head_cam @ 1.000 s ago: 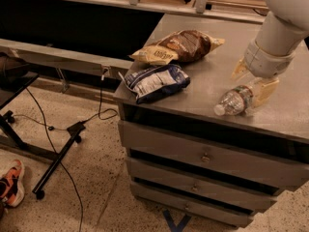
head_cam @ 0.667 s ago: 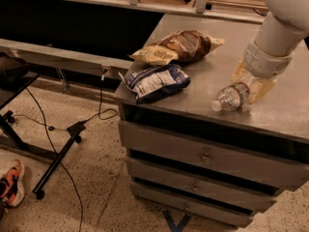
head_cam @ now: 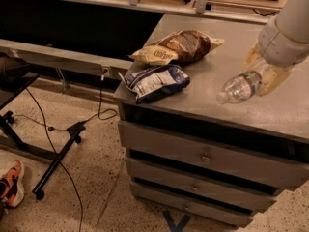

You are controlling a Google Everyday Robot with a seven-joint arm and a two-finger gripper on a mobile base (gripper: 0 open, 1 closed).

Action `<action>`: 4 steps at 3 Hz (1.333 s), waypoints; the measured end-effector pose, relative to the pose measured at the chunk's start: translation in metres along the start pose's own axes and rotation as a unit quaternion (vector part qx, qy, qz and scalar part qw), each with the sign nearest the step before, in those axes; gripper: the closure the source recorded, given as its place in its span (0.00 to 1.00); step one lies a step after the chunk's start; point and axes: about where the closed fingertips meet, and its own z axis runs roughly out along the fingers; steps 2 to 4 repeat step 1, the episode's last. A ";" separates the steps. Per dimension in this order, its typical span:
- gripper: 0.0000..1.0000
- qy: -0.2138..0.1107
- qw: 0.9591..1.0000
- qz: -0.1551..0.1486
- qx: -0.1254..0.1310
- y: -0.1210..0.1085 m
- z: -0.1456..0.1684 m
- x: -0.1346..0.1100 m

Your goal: Pick water bottle

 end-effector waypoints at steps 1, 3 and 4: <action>1.00 0.008 1.000 -0.003 0.014 -0.001 -0.018 -0.004; 1.00 0.008 1.000 -0.003 0.014 -0.001 -0.018 -0.004; 1.00 0.008 1.000 -0.003 0.014 -0.001 -0.018 -0.004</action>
Offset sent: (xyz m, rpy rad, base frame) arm 0.0000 0.0000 0.0000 0.0000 0.0000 0.0000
